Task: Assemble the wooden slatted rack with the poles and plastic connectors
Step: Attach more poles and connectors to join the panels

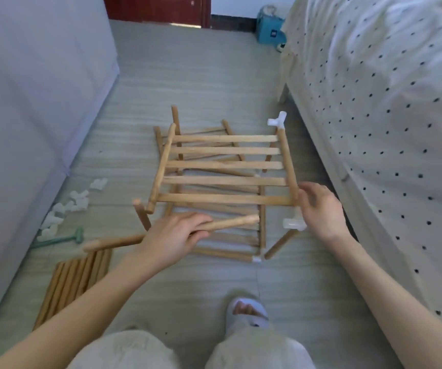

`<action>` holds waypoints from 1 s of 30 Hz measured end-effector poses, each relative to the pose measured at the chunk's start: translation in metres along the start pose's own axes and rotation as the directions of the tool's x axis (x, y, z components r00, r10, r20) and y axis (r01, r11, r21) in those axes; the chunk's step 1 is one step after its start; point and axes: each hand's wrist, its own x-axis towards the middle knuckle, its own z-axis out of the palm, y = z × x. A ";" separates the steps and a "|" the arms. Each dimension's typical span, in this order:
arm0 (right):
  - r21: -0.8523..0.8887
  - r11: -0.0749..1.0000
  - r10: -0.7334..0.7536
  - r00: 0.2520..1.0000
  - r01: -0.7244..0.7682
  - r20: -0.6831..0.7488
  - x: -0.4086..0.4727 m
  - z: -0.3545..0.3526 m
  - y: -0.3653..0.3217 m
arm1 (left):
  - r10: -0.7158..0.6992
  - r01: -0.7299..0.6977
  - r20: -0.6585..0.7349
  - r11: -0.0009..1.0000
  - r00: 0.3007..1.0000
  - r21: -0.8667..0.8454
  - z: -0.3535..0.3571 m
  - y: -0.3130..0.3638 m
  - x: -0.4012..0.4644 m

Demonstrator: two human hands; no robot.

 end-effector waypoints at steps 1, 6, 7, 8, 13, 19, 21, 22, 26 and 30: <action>0.037 0.997 0.070 0.998 -0.070 -0.004 0.001 0.002 0.011 | 0.007 -0.008 0.024 0.999 1.000 0.037 0.005 0.004 0.008; 0.435 0.813 0.302 0.920 -0.386 0.251 0.006 0.026 0.034 | 0.110 -0.112 0.030 0.991 0.993 0.075 0.026 0.015 0.033; 0.521 0.742 0.313 0.905 -0.423 0.289 0.007 0.029 0.035 | 0.109 -0.112 0.044 0.991 0.993 0.070 0.029 0.016 0.037; 0.581 0.683 0.316 0.897 -0.442 0.310 0.007 0.031 0.036 | 0.111 -0.114 0.051 0.992 0.992 0.059 0.031 0.018 0.040; 0.683 0.590 0.308 0.903 -0.429 0.301 0.006 0.036 0.042 | 0.106 -0.103 0.086 0.994 0.991 -0.041 0.040 0.021 0.047; 0.790 0.347 0.254 0.861 -0.506 0.440 0.012 0.035 0.048 | 0.100 -0.099 0.107 0.995 0.989 -0.021 0.041 0.023 0.058; 0.775 0.262 0.245 0.816 -0.575 0.523 0.020 0.027 0.051 | 0.140 -0.148 0.113 0.986 0.984 0.072 0.041 0.028 0.063; 0.760 0.247 0.246 0.797 -0.602 0.552 0.024 0.025 0.051 | 0.177 -0.188 0.100 0.975 0.979 0.115 0.043 0.029 0.066; 0.715 0.284 0.290 0.768 -0.639 0.571 0.032 0.031 0.045 | 0.224 -0.240 0.112 0.959 0.968 0.150 0.046 0.033 0.075; 0.733 0.264 0.337 0.772 -0.627 0.539 0.033 0.039 0.041 | 0.177 -0.203 0.178 0.969 0.968 0.143 0.047 0.032 0.079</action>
